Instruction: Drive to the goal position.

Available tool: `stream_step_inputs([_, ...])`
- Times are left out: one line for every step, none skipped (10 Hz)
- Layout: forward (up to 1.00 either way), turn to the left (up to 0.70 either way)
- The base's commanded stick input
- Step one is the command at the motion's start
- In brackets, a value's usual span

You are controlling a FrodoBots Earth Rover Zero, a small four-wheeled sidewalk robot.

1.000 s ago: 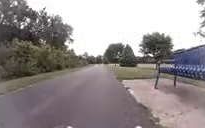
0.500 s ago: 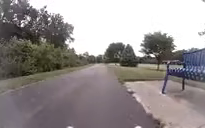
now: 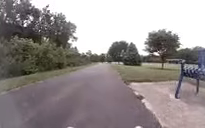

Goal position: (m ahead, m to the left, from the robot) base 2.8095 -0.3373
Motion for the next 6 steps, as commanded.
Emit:
stream_step_inputs([0.7,0.01])
stream_step_inputs([0.7,0.01])
stream_step_inputs([0.7,0.01])
stream_step_inputs([0.7,0.01])
stream_step_inputs([0.7,0.01])
stream_step_inputs([0.7,0.01])
